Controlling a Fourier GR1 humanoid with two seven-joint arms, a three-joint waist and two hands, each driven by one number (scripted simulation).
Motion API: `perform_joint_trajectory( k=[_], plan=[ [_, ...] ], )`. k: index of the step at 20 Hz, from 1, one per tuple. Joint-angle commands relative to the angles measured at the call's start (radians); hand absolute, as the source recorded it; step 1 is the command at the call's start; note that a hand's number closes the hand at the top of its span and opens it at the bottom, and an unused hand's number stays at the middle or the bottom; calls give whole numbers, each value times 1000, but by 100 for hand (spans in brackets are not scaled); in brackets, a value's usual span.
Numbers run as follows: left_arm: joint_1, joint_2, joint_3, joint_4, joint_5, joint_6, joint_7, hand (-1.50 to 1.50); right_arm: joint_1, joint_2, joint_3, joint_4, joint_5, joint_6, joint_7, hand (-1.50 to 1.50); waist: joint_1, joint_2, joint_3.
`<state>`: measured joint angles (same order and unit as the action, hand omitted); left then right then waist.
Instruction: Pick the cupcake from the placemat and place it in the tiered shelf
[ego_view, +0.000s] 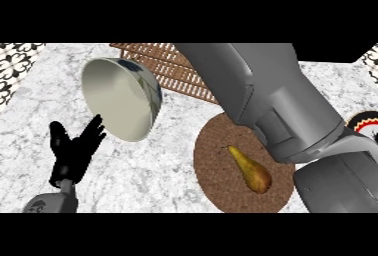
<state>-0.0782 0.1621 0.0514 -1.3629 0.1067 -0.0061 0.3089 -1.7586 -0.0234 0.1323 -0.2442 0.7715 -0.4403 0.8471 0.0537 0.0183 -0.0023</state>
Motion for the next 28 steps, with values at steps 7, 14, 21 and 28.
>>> perform_joint_trajectory(
  k=[7, 14, 21, 28],
  plan=[
    [-9, 20, 5, 1, -5, -15, 11, 0, -44, -5, -45, 42, -3, -48, 33, 150, 3, 0, 0],
    [-39, 18, 29, 34, 7, -9, 4, 0, 1, -14, -121, -27, -45, -253, 13, -150, -16, -5, 1],
    [-33, -8, 7, 26, -7, 7, 18, 0, 8, -25, -237, -126, -130, -431, -73, -150, -13, -3, 2],
    [40, 11, 21, 25, 1, -25, -27, 0, -8, -93, -233, -108, -50, -560, -28, -150, -30, -14, 0]
  ],
)
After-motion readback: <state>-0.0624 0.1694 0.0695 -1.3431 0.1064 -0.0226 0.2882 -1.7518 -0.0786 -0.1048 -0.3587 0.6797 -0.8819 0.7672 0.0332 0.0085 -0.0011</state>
